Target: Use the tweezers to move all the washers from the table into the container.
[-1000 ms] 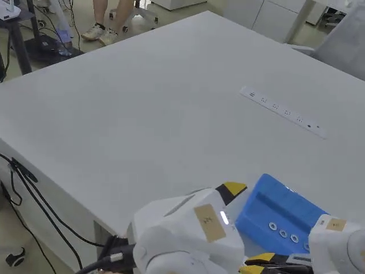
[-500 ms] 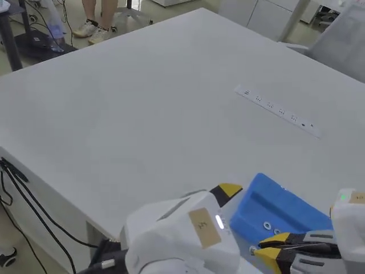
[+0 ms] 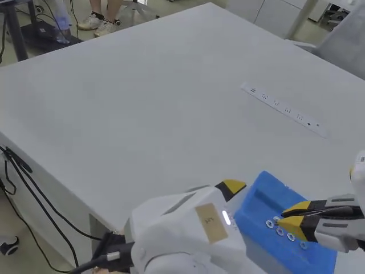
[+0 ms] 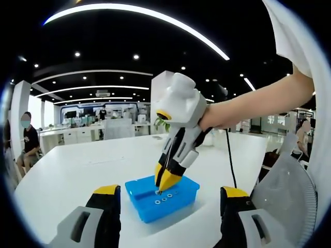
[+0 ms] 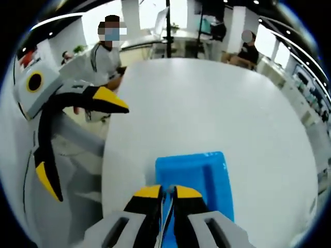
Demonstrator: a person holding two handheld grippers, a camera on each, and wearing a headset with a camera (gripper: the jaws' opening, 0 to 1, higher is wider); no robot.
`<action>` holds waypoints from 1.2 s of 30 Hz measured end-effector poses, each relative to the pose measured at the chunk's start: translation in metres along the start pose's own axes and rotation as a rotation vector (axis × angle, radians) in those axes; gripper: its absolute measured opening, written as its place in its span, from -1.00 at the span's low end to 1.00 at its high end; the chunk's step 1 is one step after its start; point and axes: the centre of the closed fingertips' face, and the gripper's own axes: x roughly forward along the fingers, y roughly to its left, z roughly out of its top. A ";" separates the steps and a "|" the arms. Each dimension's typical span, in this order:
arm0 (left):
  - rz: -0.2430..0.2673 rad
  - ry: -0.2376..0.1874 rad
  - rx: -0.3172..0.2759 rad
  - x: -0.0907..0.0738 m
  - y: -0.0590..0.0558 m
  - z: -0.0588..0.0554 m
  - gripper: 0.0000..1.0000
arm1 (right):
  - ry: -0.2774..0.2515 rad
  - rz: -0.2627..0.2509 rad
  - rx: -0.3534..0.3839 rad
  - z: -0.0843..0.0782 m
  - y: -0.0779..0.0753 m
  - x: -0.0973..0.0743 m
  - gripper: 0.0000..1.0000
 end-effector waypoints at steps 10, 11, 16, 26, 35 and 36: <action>0.009 0.009 0.000 0.001 0.002 -0.002 0.59 | 0.039 0.025 0.005 0.002 -0.018 0.016 -0.90; 0.011 0.012 0.001 0.001 0.003 -0.003 0.59 | 0.050 0.030 0.001 0.000 -0.019 0.019 -0.90; 0.009 0.016 0.005 0.001 0.002 -0.004 0.59 | 0.091 0.041 -0.018 -0.006 -0.022 0.030 -0.90; 0.006 0.021 0.008 0.002 0.001 -0.004 0.58 | 0.122 0.057 -0.008 -0.012 -0.031 0.044 -0.89; 0.008 0.023 0.009 0.002 0.001 -0.005 0.57 | 0.164 0.075 -0.040 -0.015 -0.033 0.056 -0.89; 0.009 0.024 0.009 0.002 0.001 -0.005 0.57 | 0.167 0.078 -0.043 -0.015 -0.033 0.057 -0.89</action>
